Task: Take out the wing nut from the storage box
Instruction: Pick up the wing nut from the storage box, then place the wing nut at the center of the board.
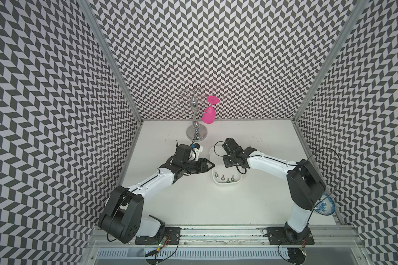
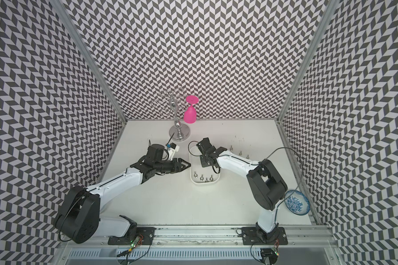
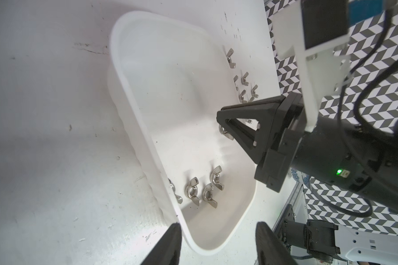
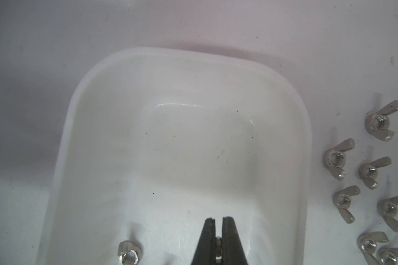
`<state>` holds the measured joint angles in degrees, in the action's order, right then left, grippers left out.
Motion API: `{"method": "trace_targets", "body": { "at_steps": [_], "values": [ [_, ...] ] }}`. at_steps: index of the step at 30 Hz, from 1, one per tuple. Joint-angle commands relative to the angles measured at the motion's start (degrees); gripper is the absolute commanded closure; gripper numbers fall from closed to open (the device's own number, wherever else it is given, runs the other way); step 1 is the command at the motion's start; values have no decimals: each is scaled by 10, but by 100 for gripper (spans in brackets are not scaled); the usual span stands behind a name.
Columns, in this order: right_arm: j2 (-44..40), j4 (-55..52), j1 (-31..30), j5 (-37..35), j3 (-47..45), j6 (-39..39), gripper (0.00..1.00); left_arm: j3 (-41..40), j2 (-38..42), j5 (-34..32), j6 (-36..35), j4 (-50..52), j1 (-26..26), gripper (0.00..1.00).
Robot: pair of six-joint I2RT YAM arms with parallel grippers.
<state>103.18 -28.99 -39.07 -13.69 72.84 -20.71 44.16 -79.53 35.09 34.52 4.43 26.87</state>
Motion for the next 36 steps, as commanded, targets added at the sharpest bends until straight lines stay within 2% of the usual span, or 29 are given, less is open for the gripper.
{"method": "trace_targets", "body": {
  "at_steps": [1, 6, 12, 17, 31, 34, 36],
  "values": [
    [-56, 6, 23, -36, -19, -17, 100, 22, 7, -15, 7, -10, 39, 45],
    [-98, 2, 94, -106, -76, -34, 100, 45, -12, -38, 22, -36, 115, 45],
    [-149, 42, 188, -78, -188, -73, 100, 105, -67, -49, 25, -39, 197, 45],
    [-145, 56, 208, -70, -241, -81, 100, 132, -94, -60, 28, -38, 240, 45],
    [-109, 85, 215, -28, -272, -78, 100, 103, -63, -81, 16, -26, 241, 45],
    [-106, 86, 215, -27, -273, -79, 96, 102, -60, -75, 12, -20, 230, 45],
    [-109, 88, 215, -27, -273, -80, 89, 101, -55, -74, 8, -15, 220, 45]
  ]
}}
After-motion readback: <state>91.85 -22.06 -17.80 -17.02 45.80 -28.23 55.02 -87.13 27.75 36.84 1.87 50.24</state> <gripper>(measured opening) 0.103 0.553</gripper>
